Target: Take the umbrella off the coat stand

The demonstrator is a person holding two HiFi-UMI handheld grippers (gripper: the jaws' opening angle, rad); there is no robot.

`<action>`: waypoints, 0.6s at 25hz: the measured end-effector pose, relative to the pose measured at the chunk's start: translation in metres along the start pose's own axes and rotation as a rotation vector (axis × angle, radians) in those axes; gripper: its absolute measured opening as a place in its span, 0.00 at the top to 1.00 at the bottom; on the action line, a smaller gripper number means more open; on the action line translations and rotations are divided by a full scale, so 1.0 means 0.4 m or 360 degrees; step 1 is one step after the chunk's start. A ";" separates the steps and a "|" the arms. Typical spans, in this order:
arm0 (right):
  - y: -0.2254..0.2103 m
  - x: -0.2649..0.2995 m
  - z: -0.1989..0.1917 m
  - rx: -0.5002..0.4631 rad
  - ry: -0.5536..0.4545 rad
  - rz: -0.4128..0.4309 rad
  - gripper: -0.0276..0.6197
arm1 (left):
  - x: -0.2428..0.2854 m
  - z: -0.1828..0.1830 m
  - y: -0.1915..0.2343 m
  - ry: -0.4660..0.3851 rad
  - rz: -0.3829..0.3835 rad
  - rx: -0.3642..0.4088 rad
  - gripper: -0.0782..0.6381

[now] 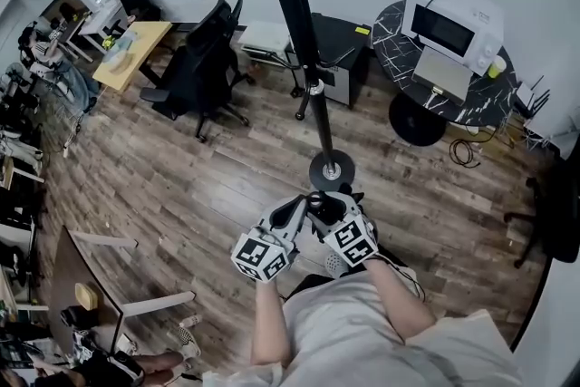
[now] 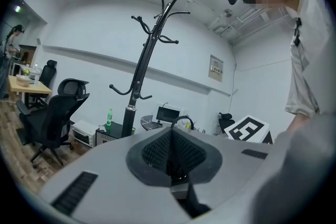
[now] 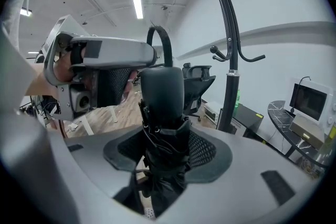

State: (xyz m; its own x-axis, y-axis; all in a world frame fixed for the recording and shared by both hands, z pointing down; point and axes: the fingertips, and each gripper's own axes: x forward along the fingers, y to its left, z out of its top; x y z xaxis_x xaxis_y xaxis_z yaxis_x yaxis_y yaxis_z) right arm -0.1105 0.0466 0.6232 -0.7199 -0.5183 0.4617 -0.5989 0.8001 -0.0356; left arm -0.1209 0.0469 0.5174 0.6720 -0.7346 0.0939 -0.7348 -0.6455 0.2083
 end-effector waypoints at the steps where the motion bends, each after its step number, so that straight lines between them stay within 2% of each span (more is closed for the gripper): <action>1: 0.005 0.000 0.004 -0.0007 -0.0015 0.0005 0.60 | -0.004 0.001 0.000 -0.0007 0.0002 -0.0003 0.86; 9: 0.010 -0.004 0.011 0.0015 -0.0014 0.0003 0.61 | -0.014 0.015 -0.004 -0.0039 0.0001 -0.0005 0.86; 15: 0.008 -0.011 0.006 0.0130 -0.0048 0.0026 0.61 | 0.001 0.019 -0.016 -0.0038 -0.0012 0.0003 0.86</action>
State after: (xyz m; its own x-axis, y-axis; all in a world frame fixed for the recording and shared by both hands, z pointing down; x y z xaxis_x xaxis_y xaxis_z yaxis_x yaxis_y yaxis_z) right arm -0.1100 0.0507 0.6189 -0.7393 -0.5154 0.4334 -0.6128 0.7818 -0.1156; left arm -0.1166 0.0493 0.5088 0.6753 -0.7344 0.0688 -0.7297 -0.6516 0.2072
